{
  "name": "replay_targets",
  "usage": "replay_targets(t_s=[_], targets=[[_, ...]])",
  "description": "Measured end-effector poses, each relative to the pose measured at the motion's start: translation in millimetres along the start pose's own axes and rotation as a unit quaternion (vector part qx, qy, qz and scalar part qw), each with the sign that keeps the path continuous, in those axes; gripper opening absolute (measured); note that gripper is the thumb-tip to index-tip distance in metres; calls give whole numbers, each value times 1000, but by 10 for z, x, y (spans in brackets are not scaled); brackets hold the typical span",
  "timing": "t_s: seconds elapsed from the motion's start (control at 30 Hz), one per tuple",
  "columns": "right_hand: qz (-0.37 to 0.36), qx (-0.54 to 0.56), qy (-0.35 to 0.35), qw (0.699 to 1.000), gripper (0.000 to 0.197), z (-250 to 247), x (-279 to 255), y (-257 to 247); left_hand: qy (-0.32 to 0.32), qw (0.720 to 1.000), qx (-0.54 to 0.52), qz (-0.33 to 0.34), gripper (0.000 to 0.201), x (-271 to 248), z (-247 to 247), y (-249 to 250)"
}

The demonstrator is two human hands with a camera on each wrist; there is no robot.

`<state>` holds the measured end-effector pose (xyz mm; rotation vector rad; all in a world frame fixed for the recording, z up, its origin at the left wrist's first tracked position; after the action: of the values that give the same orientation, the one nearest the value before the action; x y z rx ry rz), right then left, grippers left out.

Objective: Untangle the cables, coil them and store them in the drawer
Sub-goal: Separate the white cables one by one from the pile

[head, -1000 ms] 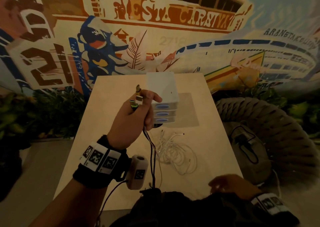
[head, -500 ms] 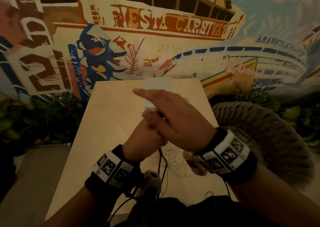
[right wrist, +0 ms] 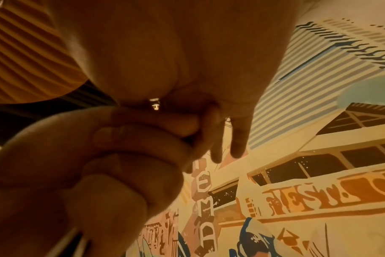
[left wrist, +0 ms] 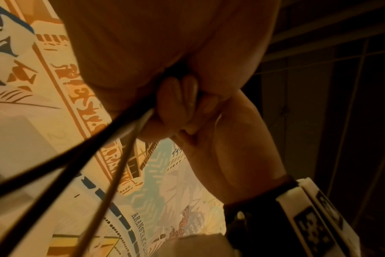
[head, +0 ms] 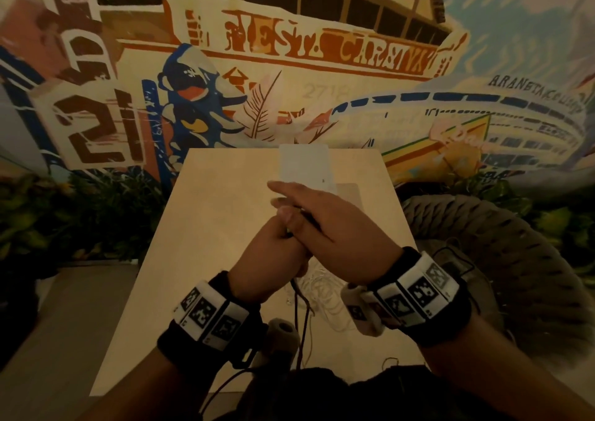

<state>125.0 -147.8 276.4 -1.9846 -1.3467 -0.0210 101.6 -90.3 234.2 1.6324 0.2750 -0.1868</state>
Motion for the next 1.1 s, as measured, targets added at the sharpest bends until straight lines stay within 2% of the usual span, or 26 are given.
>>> replay_targets(t_s=[0.1,0.17,0.2,0.27,0.33,0.37,0.4,0.43,0.47,0.5,0.53,0.6,0.7,0.8,0.9,1.0,1.1], targets=[[8,-30,-29,999,47,64,-13,28,5,999,23,-25,39,3,22,-54],[3,-12,-21,1000,45,49,-30,17,3,999,23,-29,35,8,48,-75],[2,13,-5,1000,46,23,-48,17,-7,1000,7,-17,29,14,68,-57],[2,81,74,994,55,-74,-108,55,-29,998,-60,5,17,17,70,-10],[29,163,163,973,74,-104,-195,214,-42,990,-131,6,16,39,42,22],[51,216,174,959,83,-37,-231,293,-40,987,-153,12,15,39,16,54],[69,274,158,946,85,93,-258,357,-36,985,-165,22,13,31,-9,100],[82,325,119,935,77,257,-273,386,-24,985,-168,30,13,22,-43,140],[93,353,66,929,60,420,-290,382,-11,985,-165,43,14,22,-77,173],[106,349,13,931,39,546,-314,369,6,987,-148,58,15,24,-119,204],[118,326,-26,937,26,611,-334,360,24,990,-119,72,16,36,-167,216],[118,293,-44,948,34,629,-362,353,48,993,-60,95,17,36,-253,243],[91,250,-2,964,35,551,-356,388,51,991,-51,109,30,13,-305,286],[49,205,10,978,27,521,-355,372,26,997,-42,53,42,94,-249,120],[7,148,3,989,28,483,-297,304,12,999,43,-17,24,125,-161,-82],[36,177,-33,983,27,575,-296,341,-11,999,4,-37,37,132,-123,-146],[137,197,-81,967,31,692,-458,581,-8,999,-40,7,40,181,-206,-75]])
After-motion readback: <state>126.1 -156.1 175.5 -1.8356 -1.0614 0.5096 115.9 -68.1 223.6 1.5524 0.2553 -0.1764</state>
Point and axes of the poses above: each hand's wrist, its own x-axis towards the middle knuckle, its own z-axis out of the palm, y = z × x, the point moved 10 cm from there along x, towards the middle knuckle, and after that the axes turned 15 degrees about -z, right-handed, at the moved point
